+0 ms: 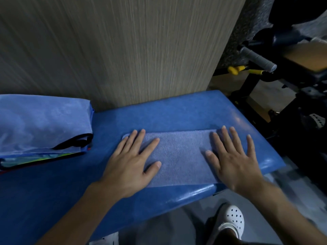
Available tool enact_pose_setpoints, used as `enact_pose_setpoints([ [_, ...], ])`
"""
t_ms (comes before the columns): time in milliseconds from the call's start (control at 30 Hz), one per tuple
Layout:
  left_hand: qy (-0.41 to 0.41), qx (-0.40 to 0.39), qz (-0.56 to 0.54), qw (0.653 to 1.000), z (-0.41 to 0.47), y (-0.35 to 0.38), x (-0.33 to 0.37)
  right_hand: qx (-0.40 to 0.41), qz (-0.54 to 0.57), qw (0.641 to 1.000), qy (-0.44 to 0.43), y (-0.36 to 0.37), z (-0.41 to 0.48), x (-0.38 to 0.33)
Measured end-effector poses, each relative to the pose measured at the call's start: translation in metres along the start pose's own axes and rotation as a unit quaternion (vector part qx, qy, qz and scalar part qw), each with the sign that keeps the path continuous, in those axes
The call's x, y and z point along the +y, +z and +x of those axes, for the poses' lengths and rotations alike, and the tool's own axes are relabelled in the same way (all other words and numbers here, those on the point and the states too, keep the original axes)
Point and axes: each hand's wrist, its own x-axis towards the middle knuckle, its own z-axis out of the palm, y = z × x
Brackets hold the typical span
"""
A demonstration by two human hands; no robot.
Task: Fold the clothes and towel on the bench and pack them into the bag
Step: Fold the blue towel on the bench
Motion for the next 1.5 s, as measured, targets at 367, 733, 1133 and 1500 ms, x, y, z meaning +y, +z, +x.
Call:
enact_pose_setpoints([
  [367, -0.021, -0.036, 0.099, 0.994, 0.004, -0.039, 0.014, 0.019, 0.067, 0.995, -0.07, -0.008, 0.011, -0.022],
  [733, 0.099, -0.011, 0.055, 0.993, 0.003, -0.028, 0.039, 0.004, 0.039, 0.998, -0.058, -0.008, 0.014, -0.04],
  [1133, 0.076, -0.036, 0.013, 0.996, -0.001, -0.034, 0.018, -0.025, 0.145, 0.974, -0.17, -0.002, 0.034, -0.07],
  [1500, -0.236, 0.057, -0.232, 0.942, 0.042, -0.014, -0.008, -0.035, 0.329, 0.94, 0.082, -0.005, 0.071, -0.08],
])
